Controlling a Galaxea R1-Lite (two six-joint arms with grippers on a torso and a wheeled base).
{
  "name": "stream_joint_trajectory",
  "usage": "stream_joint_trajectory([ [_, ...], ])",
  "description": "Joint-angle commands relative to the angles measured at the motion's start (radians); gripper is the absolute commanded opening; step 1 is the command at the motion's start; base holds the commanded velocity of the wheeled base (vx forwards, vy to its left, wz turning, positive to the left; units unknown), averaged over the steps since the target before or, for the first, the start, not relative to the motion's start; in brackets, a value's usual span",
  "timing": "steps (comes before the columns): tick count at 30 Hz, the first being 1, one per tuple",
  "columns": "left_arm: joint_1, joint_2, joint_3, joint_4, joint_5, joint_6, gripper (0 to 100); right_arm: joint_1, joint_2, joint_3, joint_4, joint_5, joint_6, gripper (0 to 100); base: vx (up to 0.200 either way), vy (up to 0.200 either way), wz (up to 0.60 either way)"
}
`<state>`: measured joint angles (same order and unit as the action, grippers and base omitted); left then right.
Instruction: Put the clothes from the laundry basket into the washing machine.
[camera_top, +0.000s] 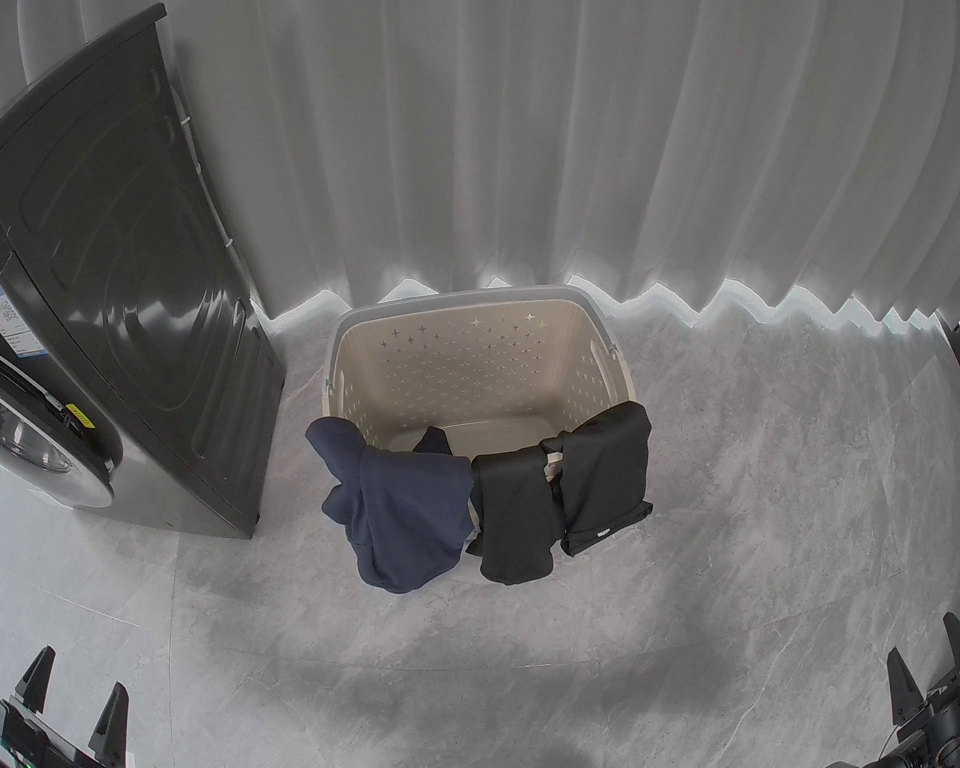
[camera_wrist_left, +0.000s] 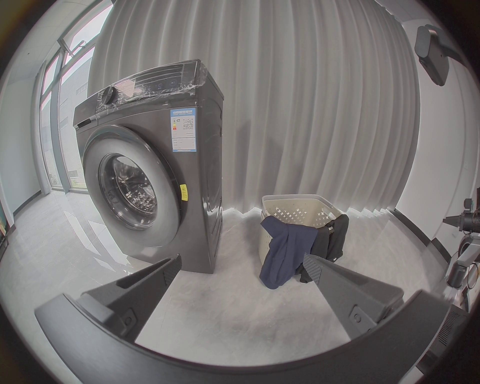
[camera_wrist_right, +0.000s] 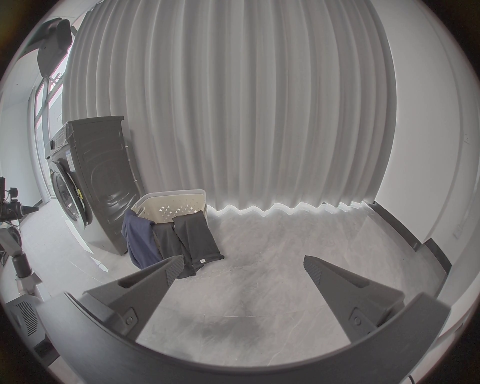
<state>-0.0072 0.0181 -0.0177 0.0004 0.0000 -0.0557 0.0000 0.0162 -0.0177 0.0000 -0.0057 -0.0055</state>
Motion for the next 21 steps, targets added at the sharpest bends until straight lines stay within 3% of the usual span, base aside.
stream_joint_trajectory([
  [1, 0.0, -0.015, 0.018, 0.0, 0.0, 0.001, 100, 0.0, -0.012, 0.018, 0.0, 0.0, -0.001, 100, 0.2, 0.0, 0.0],
  [10, 0.0, -0.015, 0.018, 0.0, 0.0, 0.001, 100, 0.002, -0.012, 0.018, 0.0, 0.0, -0.001, 100, 0.2, 0.0, 0.0],
  [16, 0.0, -0.015, 0.018, 0.0, 0.0, 0.001, 100, 0.002, -0.012, 0.018, 0.002, 0.001, -0.002, 100, 0.0, 0.0, 0.0],
  [21, 0.0, -0.015, 0.018, 0.0, 0.0, 0.002, 100, 0.002, -0.012, 0.018, 0.002, 0.001, -0.002, 100, 0.2, 0.0, 0.0],
])
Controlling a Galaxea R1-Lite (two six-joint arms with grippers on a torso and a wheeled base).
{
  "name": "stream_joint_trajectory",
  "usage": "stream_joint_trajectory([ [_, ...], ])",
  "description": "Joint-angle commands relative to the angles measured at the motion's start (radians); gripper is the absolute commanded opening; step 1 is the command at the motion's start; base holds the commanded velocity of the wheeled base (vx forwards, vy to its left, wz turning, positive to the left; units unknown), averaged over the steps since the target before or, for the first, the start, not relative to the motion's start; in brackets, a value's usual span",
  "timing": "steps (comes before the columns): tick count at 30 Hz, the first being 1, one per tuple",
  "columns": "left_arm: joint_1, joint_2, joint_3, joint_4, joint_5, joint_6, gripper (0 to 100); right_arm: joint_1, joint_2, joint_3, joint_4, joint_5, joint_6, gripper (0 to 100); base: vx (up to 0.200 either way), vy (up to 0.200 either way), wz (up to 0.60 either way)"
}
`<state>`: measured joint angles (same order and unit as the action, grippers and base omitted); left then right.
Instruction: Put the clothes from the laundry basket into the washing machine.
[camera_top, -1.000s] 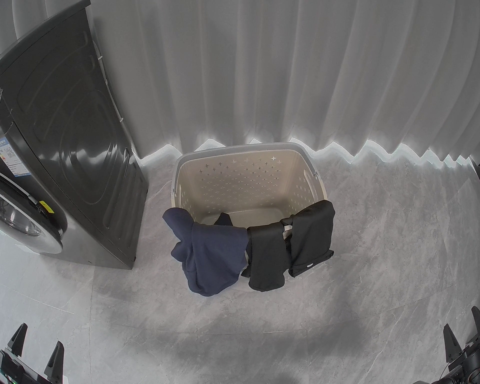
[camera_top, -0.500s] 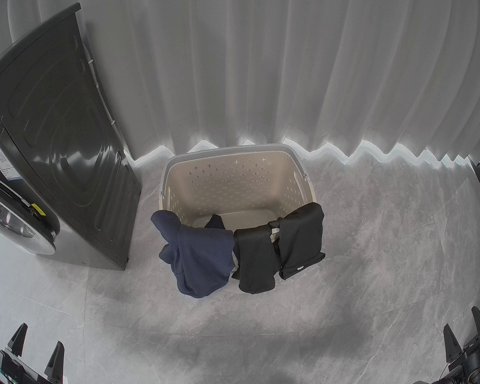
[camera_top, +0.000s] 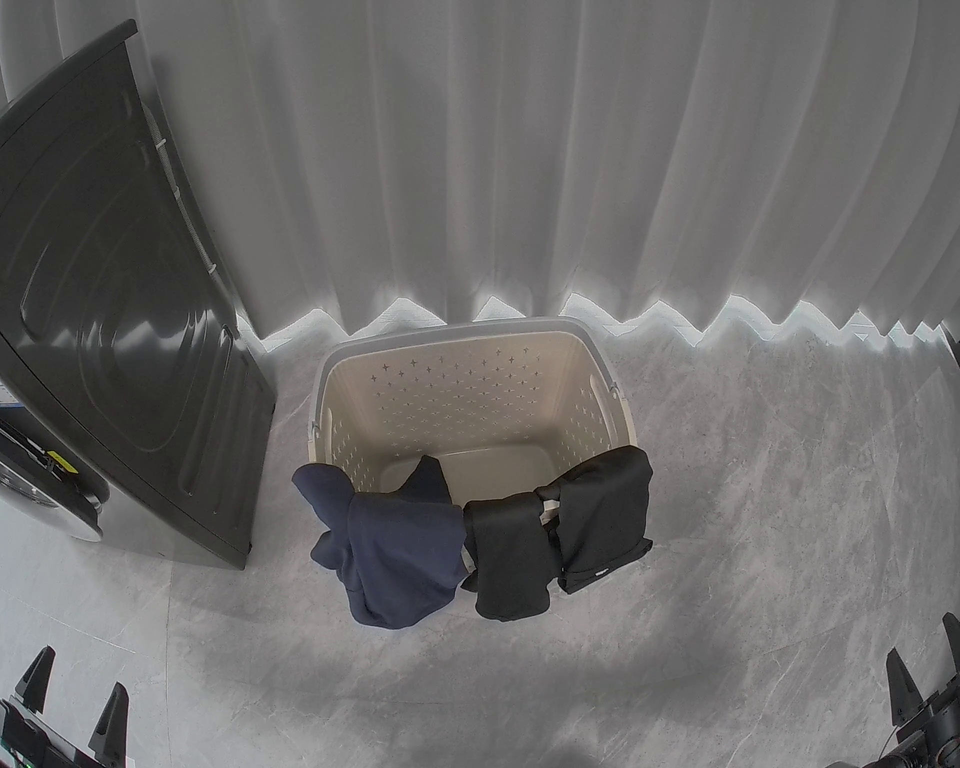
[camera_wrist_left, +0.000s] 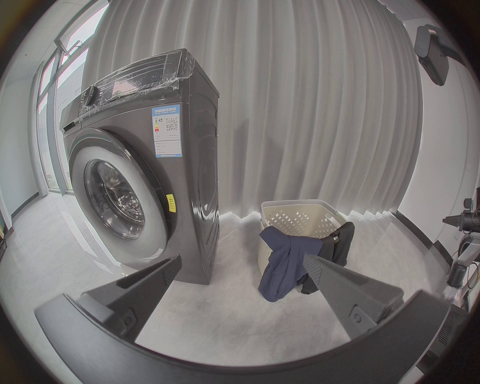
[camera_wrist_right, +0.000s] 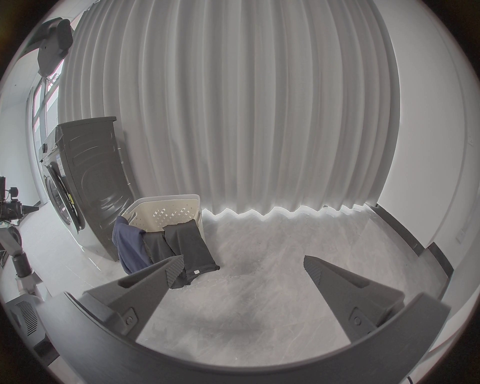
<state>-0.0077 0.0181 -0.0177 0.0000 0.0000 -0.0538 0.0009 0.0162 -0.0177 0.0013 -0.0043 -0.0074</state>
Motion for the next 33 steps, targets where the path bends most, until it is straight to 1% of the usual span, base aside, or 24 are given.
stream_joint_trajectory([
  [1, 0.0, -0.015, 0.018, 0.0, 0.0, -0.001, 100, 0.001, -0.012, 0.018, -0.001, 0.0, 0.0, 100, 0.2, 0.0, 0.0],
  [7, 0.0, -0.015, 0.018, 0.0, 0.0, -0.001, 100, -0.001, -0.012, 0.018, 0.0, 0.0, 0.0, 100, 0.0, 0.0, 0.0],
  [13, 0.0, -0.015, 0.018, 0.002, 0.0, -0.001, 100, -0.001, -0.012, 0.018, 0.0, 0.0, 0.0, 100, 0.2, 0.0, 0.0],
  [19, 0.0, -0.015, 0.018, 0.002, 0.0, -0.001, 100, -0.001, -0.012, 0.018, 0.0, 0.0, 0.0, 100, 0.0, 0.0, 0.0],
  [22, 0.0, -0.015, 0.018, 0.0, 0.0, -0.003, 100, -0.001, -0.012, 0.018, 0.0, 0.0, 0.0, 100, 0.2, 0.0, 0.0],
  [28, 0.0, -0.015, 0.018, 0.0, 0.0, -0.003, 100, -0.001, -0.012, 0.018, 0.0, 0.0, 0.0, 100, 0.0, 0.0, 0.0],
  [33, 0.0, -0.015, 0.018, 0.0, 0.002, -0.003, 100, -0.001, -0.012, 0.018, 0.0, 0.0, 0.0, 100, 0.2, 0.0, 0.0],
])
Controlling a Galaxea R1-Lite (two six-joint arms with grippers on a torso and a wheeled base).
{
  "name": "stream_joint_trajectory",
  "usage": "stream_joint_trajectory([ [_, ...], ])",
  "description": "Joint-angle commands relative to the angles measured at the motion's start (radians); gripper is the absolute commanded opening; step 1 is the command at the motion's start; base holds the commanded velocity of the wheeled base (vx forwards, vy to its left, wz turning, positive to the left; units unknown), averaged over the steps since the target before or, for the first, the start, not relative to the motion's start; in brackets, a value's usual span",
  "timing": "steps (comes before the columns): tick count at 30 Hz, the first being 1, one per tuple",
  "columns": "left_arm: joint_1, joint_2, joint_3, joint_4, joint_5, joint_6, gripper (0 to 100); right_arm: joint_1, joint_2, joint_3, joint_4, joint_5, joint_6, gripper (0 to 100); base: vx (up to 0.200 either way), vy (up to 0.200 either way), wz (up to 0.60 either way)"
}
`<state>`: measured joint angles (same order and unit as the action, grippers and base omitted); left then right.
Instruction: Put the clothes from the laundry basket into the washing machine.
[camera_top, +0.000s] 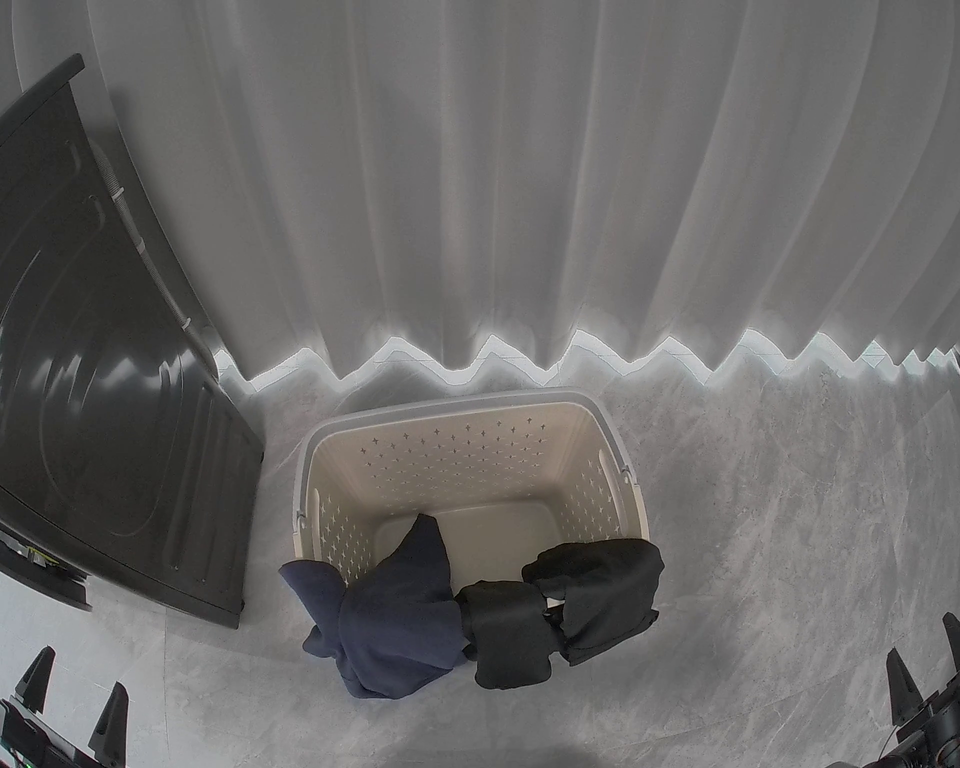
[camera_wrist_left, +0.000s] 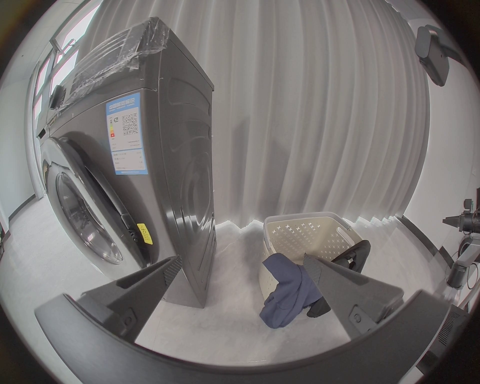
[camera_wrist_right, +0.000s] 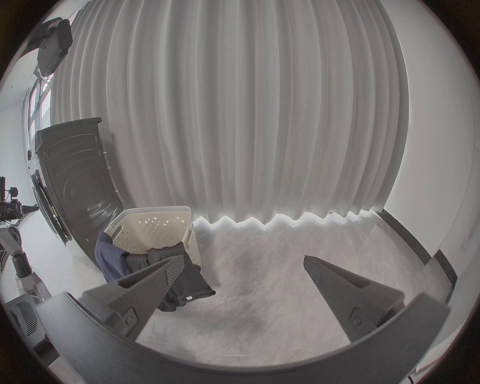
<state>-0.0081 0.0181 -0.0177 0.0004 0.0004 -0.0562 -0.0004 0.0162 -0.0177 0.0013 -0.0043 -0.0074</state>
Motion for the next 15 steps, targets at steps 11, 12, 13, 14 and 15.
stream_joint_trajectory([
  [11, 0.0, -0.015, 0.018, 0.0, 0.001, -0.001, 100, 0.0, -0.012, 0.018, 0.0, 0.0, 0.0, 100, 0.091, 0.0, 0.0],
  [12, 0.0, -0.015, 0.018, 0.0, 0.001, -0.001, 100, 0.0, -0.012, 0.018, 0.0, 0.0, 0.0, 100, 0.2, 0.0, 0.0],
  [13, 0.0, -0.015, 0.018, 0.0, 0.001, -0.002, 100, 0.0, -0.012, 0.018, 0.0, 0.0, 0.0, 100, 0.2, 0.0, 0.0],
  [14, 0.0, -0.015, 0.018, 0.0, 0.001, -0.002, 100, 0.0, -0.012, 0.018, 0.0, 0.0, 0.0, 100, 0.0, 0.0, 0.0],
  [15, 0.0, -0.015, 0.018, 0.0, 0.001, -0.002, 100, 0.0, -0.012, 0.018, 0.0, 0.0, 0.0, 100, 0.0, 0.0, 0.0],
])
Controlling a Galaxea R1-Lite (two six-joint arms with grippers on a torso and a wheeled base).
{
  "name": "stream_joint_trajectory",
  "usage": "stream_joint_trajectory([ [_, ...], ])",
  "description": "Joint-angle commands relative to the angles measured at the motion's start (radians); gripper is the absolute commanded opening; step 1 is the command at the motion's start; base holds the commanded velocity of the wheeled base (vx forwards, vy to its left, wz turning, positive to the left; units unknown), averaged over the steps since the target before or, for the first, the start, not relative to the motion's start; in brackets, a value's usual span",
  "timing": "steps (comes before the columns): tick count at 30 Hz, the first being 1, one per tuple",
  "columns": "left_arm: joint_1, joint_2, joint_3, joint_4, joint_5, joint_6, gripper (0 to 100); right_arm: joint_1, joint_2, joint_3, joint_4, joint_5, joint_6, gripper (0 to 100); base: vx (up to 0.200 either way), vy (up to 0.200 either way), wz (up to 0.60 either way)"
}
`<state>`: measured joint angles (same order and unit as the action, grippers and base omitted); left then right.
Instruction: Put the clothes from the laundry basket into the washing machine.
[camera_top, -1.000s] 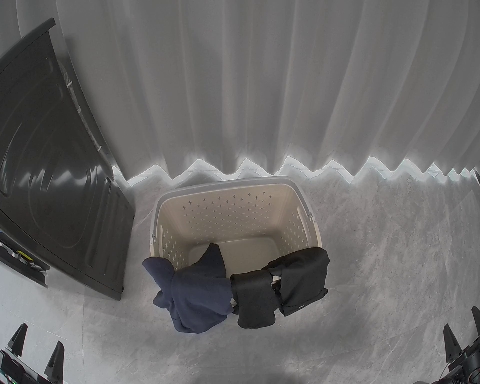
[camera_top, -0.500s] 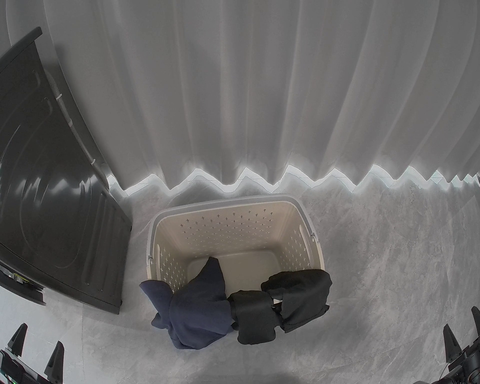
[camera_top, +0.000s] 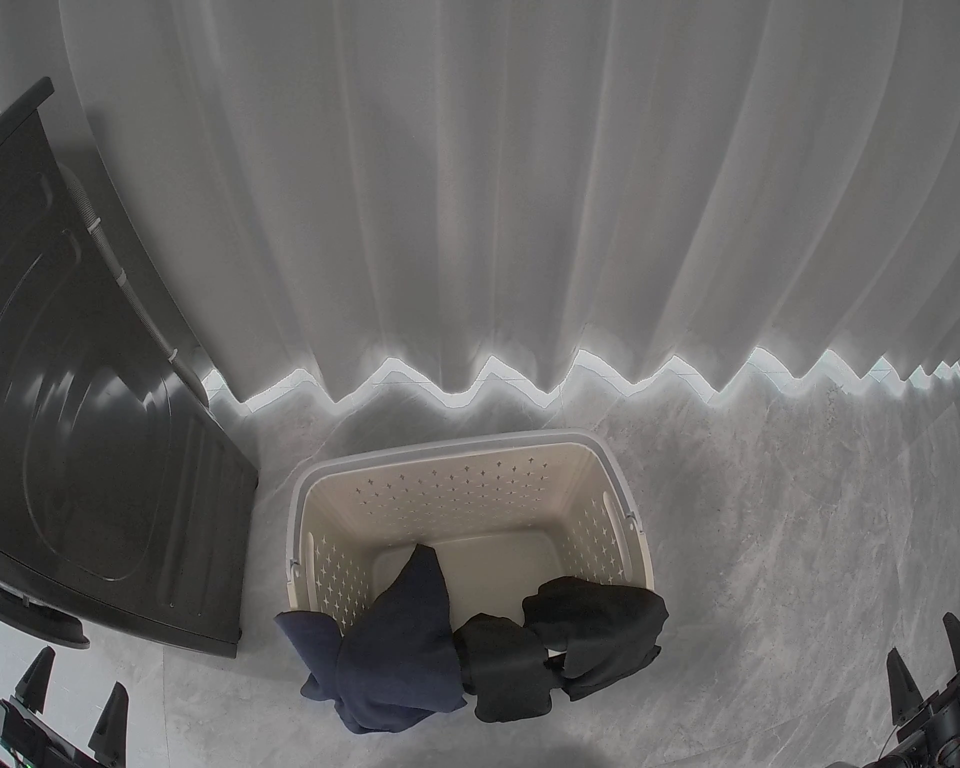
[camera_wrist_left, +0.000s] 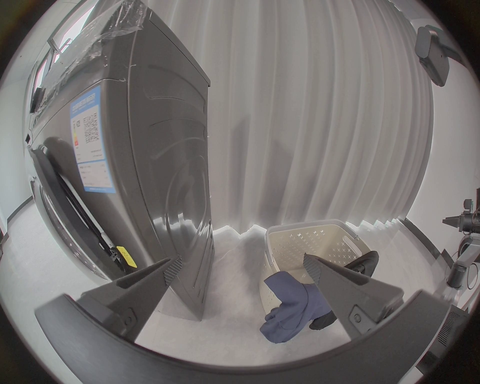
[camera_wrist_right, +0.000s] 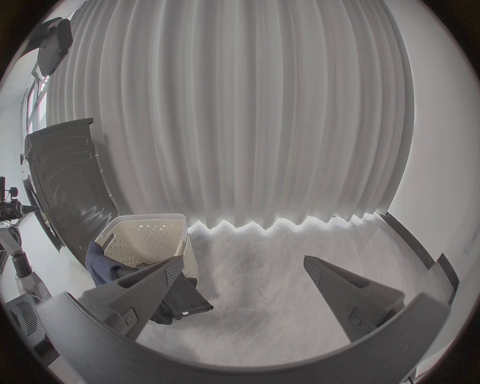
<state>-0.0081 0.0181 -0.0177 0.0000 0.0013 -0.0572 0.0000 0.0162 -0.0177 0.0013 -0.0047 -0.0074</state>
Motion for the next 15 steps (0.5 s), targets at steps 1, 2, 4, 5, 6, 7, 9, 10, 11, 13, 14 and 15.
stream_joint_trajectory([
  [1, 0.0, -0.015, 0.018, 0.0, 0.0, 0.0, 100, 0.0, -0.012, 0.018, 0.0, 0.0, -0.002, 100, 0.0, 0.0, 0.0],
  [2, 0.0, -0.015, 0.018, 0.0, 0.0, 0.0, 100, 0.0, -0.012, 0.018, 0.0, 0.0, 0.0, 100, 0.2, 0.0, 0.0],
  [4, 0.0, -0.015, 0.018, 0.0, 0.0, 0.0, 100, 0.0, -0.012, 0.018, 0.0, 0.0, 0.0, 100, 0.2, 0.0, 0.0],
  [5, 0.0, -0.015, 0.018, 0.0, 0.0, 0.0, 100, 0.0, -0.012, 0.018, 0.0, 0.0, 0.0, 100, 0.2, 0.0, 0.0],
  [6, 0.0, -0.015, 0.018, 0.002, 0.0, 0.0, 100, 0.0, -0.012, 0.018, 0.0, 0.0, 0.0, 100, 0.2, 0.0, 0.0],
  [7, 0.0, -0.015, 0.018, 0.0, 0.0, 0.0, 100, 0.0, -0.012, 0.018, 0.0, 0.0, 0.0, 100, 0.2, 0.0, 0.0],
  [9, 0.0, -0.015, 0.018, 0.0, 0.0, 0.0, 100, 0.0, -0.012, 0.018, 0.0, 0.0, -0.002, 100, 0.0, 0.0, 0.0],
  [10, 0.0, -0.015, 0.018, 0.0, 0.0, 0.0, 100, 0.0, -0.012, 0.018, 0.0, 0.0, -0.002, 100, 0.0, 0.0, 0.0],
  [11, 0.0, -0.015, 0.018, 0.0, 0.0, 0.0, 100, 0.0, -0.012, 0.018, 0.0, 0.0, 0.0, 100, 0.2, 0.0, 0.0],
  [13, 0.0, -0.015, 0.018, 0.0, 0.0, -0.001, 100, 0.0, -0.012, 0.018, 0.0, 0.0, 0.0, 100, 0.2, 0.0, 0.0],
  [14, 0.0, -0.015, 0.018, 0.002, 0.002, -0.001, 100, 0.0, -0.012, 0.018, 0.0, 0.0, 0.0, 100, 0.0, 0.0, 0.0],
  [15, 0.0, -0.015, 0.018, 0.0, 0.002, -0.001, 100, 0.0, -0.012, 0.018, 0.0, 0.0, 0.0, 100, 0.0, 0.0, 0.0],
])
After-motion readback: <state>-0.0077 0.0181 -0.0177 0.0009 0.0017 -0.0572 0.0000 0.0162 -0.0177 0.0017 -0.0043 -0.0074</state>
